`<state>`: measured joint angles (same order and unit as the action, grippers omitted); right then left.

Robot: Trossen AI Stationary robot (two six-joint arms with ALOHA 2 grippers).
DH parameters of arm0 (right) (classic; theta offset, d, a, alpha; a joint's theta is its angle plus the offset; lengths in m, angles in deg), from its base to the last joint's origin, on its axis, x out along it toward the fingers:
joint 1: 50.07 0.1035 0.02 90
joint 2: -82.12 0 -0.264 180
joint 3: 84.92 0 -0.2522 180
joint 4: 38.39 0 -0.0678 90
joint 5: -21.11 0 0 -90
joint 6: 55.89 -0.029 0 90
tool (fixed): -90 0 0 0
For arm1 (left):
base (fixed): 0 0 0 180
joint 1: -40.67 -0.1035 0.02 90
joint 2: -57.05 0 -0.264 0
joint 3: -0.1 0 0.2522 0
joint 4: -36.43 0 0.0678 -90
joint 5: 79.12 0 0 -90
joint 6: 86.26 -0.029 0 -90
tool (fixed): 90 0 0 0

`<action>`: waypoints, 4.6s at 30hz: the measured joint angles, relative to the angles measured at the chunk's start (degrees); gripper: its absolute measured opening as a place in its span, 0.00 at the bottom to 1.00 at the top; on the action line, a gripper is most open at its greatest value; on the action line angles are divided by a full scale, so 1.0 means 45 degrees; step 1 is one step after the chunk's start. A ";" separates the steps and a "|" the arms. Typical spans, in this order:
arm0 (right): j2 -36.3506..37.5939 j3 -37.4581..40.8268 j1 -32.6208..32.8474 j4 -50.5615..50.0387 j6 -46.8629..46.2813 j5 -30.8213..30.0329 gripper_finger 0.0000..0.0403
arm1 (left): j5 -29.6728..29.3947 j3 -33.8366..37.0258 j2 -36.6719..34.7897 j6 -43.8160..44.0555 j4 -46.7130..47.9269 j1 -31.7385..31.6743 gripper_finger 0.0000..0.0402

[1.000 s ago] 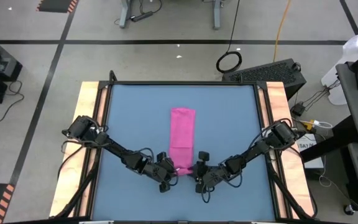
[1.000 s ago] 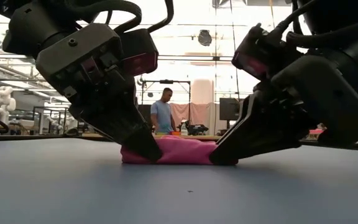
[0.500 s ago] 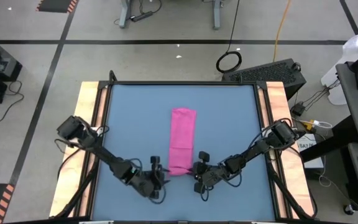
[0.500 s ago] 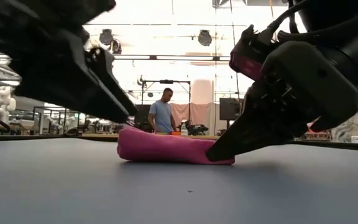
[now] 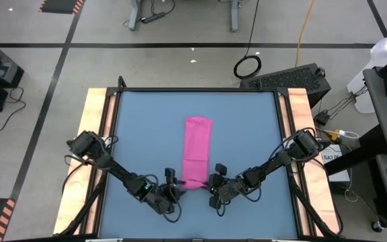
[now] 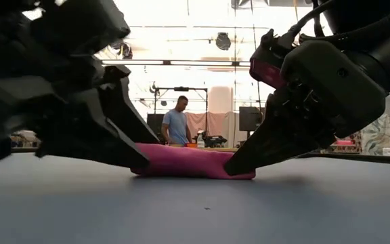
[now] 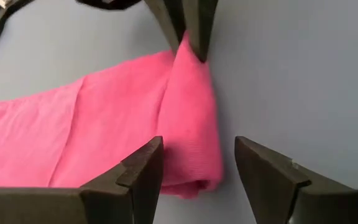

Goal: Roll towel into tight, uniform cylinder
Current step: Roll the pink towel

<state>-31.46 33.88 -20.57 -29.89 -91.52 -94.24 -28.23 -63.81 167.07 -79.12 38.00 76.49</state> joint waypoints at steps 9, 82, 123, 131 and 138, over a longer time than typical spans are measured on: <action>0.0000 0.0001 -0.0068 0.0043 -0.0098 0.0414 0.09 | 0.1425 -0.0024 -0.0029 0.1262 0.0696 -0.0803 0.50; 0.0672 0.0051 0.0340 -0.0351 0.2296 0.0172 0.19 | 0.1454 -0.0073 0.0744 0.4272 0.0012 -0.1043 0.11; 0.0087 0.0005 0.0067 0.0323 0.4332 -0.1501 0.36 | 0.6931 -0.0034 -0.0141 0.6246 0.1265 -0.2891 0.08; 0.0092 0.0010 0.0315 0.0487 0.5367 -0.1636 0.28 | 0.6935 -0.0034 -0.0141 0.6003 0.1265 -0.2882 0.08; 0.0097 0.0015 0.0704 0.0550 0.5442 -0.3083 0.43 | 0.6940 -0.0034 -0.0141 0.5993 0.1265 -0.2882 0.08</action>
<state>-31.02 33.94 -17.40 -27.42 -67.03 -108.11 3.00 -63.96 166.43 -52.15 43.69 63.52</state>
